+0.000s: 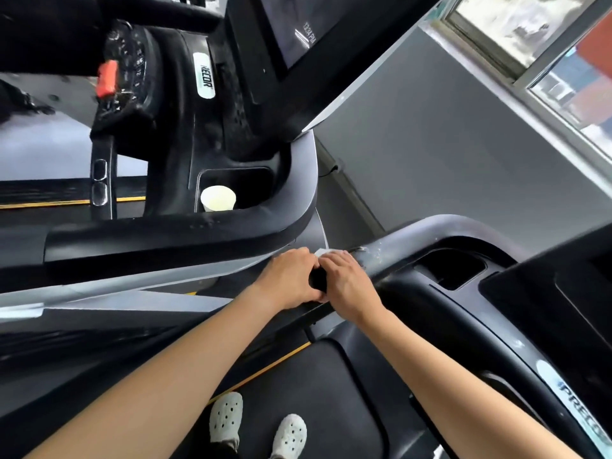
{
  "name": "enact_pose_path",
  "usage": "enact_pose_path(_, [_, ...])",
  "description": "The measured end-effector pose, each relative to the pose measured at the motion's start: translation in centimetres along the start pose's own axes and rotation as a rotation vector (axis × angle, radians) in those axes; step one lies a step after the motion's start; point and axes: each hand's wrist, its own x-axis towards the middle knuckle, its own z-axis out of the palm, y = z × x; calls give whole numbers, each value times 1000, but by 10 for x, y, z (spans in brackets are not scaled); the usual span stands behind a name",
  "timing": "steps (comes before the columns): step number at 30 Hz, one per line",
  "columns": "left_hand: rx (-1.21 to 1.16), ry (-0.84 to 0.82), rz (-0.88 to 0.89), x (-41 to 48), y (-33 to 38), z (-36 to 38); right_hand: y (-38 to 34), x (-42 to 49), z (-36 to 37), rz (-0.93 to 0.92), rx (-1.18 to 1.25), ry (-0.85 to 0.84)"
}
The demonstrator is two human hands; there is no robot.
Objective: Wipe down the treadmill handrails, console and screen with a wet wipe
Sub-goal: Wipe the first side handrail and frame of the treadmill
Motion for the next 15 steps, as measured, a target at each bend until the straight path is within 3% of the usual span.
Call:
enact_pose_path(4, [-18, -14, 3, -1, -2, 2, 13, 1, -8, 32, -112, -40])
enact_pose_path(9, [-50, -38, -9, -1, -5, 4, 25, 9, -19, 276, -176, -1])
enact_pose_path(11, [-63, -28, -12, -1, -5, 6, 12, 8, -12, 251, -166, 20])
enact_pose_path(15, [-95, -1, -24, -3, -5, 11, 0, -3, -4, 35, -97, -10])
